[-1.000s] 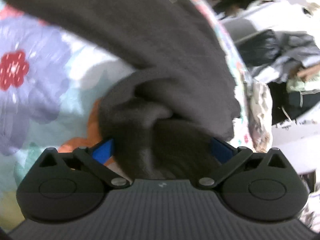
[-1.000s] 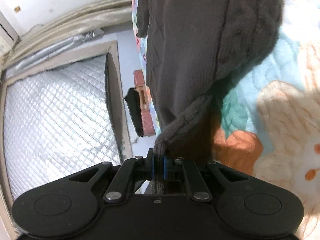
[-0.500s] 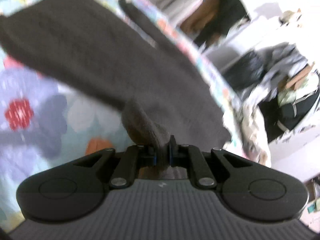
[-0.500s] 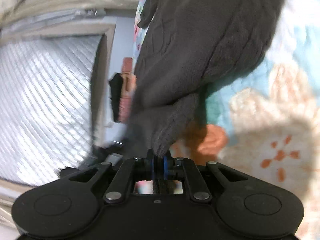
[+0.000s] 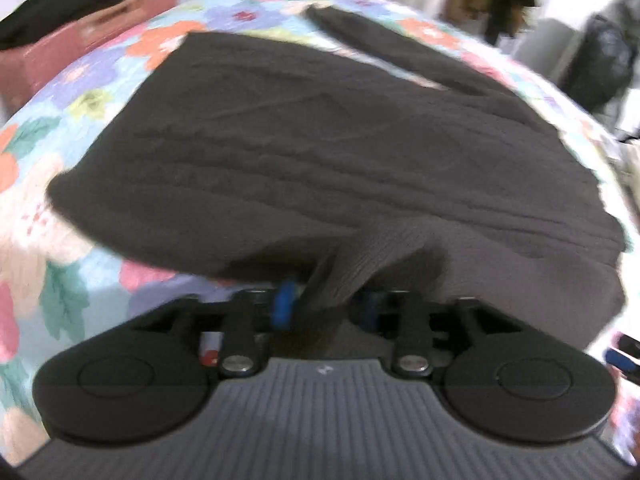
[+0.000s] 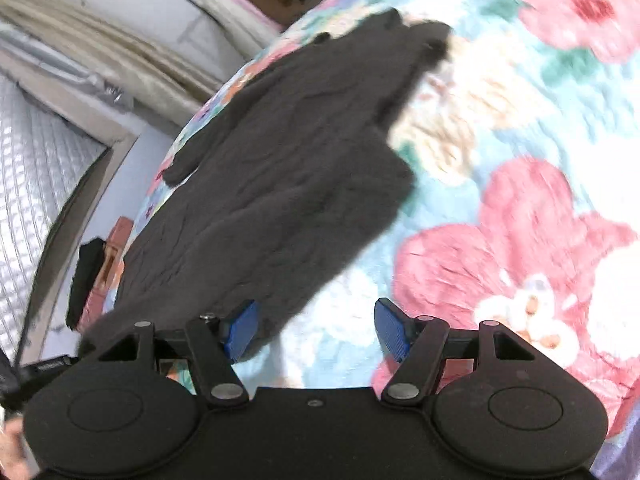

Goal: Fold clothes

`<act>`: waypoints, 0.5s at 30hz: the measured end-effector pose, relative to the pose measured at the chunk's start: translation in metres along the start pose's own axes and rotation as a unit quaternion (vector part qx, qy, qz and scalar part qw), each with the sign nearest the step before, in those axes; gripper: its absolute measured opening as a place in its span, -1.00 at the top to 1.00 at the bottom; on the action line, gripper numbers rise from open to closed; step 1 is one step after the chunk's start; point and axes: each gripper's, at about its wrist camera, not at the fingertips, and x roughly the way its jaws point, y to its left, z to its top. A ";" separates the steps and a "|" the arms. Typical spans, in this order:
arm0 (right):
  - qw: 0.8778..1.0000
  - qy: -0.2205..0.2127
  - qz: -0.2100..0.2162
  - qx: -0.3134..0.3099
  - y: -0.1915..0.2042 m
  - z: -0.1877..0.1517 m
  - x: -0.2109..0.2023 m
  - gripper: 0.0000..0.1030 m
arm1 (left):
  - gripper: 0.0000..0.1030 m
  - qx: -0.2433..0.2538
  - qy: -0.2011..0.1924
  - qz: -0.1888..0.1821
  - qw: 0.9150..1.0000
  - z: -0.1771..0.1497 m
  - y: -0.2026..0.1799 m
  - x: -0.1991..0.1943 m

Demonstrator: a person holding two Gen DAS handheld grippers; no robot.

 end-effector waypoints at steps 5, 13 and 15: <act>1.000 -0.026 0.013 -0.001 -0.007 0.005 0.011 -0.35 | -0.05 0.047 -0.028 -0.030 0.998 -0.014 -0.009 -0.028; 0.996 -0.037 0.000 -0.075 0.000 0.018 0.027 0.10 | -0.66 0.288 0.032 -0.029 0.957 -0.075 -0.102 -0.029; 0.995 -0.034 0.002 -0.091 0.001 0.021 0.030 0.74 | -0.66 0.303 0.068 -0.004 0.951 -0.081 -0.108 -0.002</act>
